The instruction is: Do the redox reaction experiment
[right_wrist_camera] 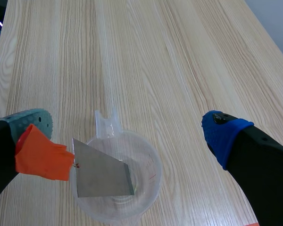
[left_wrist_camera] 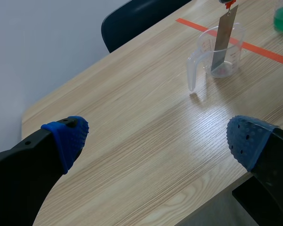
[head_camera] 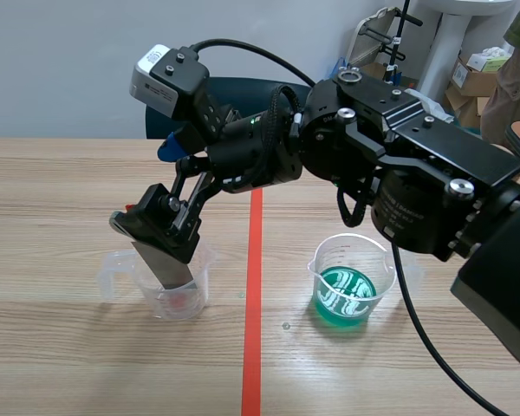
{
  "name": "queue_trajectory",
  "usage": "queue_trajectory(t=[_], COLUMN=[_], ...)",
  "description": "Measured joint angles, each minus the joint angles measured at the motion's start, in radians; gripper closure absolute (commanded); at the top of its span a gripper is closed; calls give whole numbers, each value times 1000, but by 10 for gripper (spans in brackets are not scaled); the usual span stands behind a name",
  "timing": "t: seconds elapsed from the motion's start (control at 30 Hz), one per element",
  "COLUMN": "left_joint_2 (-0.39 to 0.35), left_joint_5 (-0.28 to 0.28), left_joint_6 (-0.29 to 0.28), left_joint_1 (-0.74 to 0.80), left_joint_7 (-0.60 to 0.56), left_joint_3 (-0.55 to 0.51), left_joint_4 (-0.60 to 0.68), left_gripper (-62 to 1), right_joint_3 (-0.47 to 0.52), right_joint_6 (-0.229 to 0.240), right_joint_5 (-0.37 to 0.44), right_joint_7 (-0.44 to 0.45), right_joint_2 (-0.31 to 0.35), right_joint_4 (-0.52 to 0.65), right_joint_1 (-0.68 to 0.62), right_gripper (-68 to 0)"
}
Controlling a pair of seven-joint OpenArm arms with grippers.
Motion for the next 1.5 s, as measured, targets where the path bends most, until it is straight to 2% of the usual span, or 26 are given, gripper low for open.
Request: queue_trajectory(t=[1.5], left_joint_2=[0], left_joint_5=[0], left_joint_6=[0], left_joint_1=[0], left_joint_7=[8], left_joint_3=[0], left_joint_4=[0], left_gripper=[-623], right_joint_3=[0], right_joint_6=[0], right_joint_5=[-15], right_joint_7=[0], right_joint_2=[0], right_joint_4=[0], right_joint_1=[0], right_gripper=[-679])
